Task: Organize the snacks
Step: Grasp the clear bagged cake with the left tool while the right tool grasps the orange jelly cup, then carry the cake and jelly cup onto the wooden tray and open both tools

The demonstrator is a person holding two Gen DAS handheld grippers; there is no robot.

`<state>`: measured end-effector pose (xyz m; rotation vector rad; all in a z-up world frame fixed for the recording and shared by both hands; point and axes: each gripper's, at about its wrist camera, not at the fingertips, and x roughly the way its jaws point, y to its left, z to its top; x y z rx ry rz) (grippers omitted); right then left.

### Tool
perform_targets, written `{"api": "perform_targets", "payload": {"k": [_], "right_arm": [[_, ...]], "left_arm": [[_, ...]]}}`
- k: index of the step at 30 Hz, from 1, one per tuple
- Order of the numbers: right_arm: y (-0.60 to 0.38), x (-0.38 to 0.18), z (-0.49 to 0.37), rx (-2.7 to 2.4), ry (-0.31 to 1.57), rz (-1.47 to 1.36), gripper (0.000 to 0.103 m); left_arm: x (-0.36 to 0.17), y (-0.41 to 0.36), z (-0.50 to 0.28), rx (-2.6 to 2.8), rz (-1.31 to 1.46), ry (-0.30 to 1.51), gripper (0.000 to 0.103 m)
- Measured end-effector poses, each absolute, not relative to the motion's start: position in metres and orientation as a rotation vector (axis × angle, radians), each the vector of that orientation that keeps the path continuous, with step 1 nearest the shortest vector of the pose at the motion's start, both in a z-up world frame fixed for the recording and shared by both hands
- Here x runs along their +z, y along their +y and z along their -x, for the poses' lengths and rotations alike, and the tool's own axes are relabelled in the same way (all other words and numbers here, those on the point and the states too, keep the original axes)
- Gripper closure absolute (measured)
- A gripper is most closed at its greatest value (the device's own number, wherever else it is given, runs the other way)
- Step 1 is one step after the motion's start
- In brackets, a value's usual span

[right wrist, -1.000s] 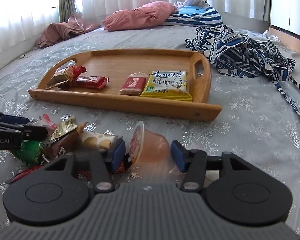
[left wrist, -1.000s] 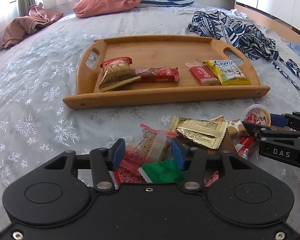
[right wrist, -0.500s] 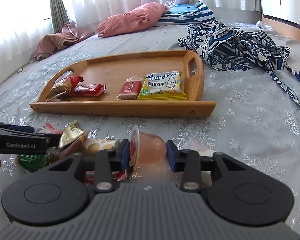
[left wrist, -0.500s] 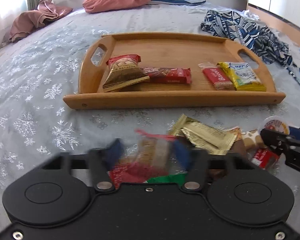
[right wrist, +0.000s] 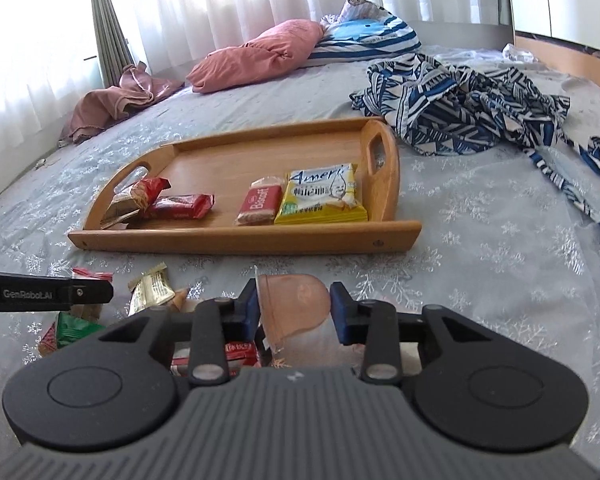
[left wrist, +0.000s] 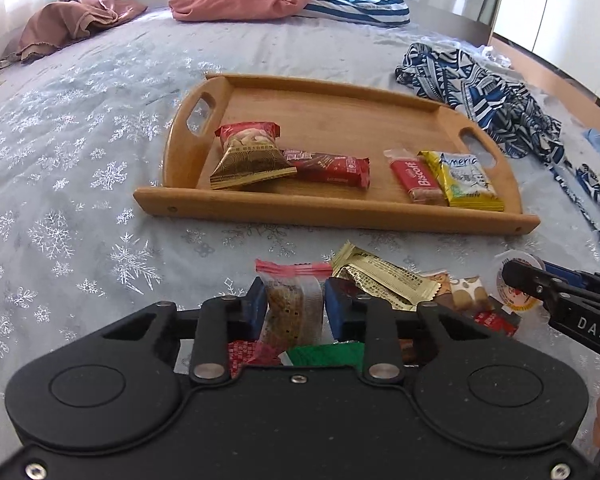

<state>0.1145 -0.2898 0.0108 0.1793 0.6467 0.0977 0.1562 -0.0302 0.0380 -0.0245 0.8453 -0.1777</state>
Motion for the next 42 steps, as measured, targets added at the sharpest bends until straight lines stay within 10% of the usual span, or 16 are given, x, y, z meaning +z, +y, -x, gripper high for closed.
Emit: {"api": "perform_targets", "payload": {"k": [42], "right_arm": [[-0.296,0.033,-0.133,0.097,0.624,-0.283,0.063]], "left_arm": [[0.067,-0.010,-0.163,-0.308,0.174,0.787,0.076]]}}
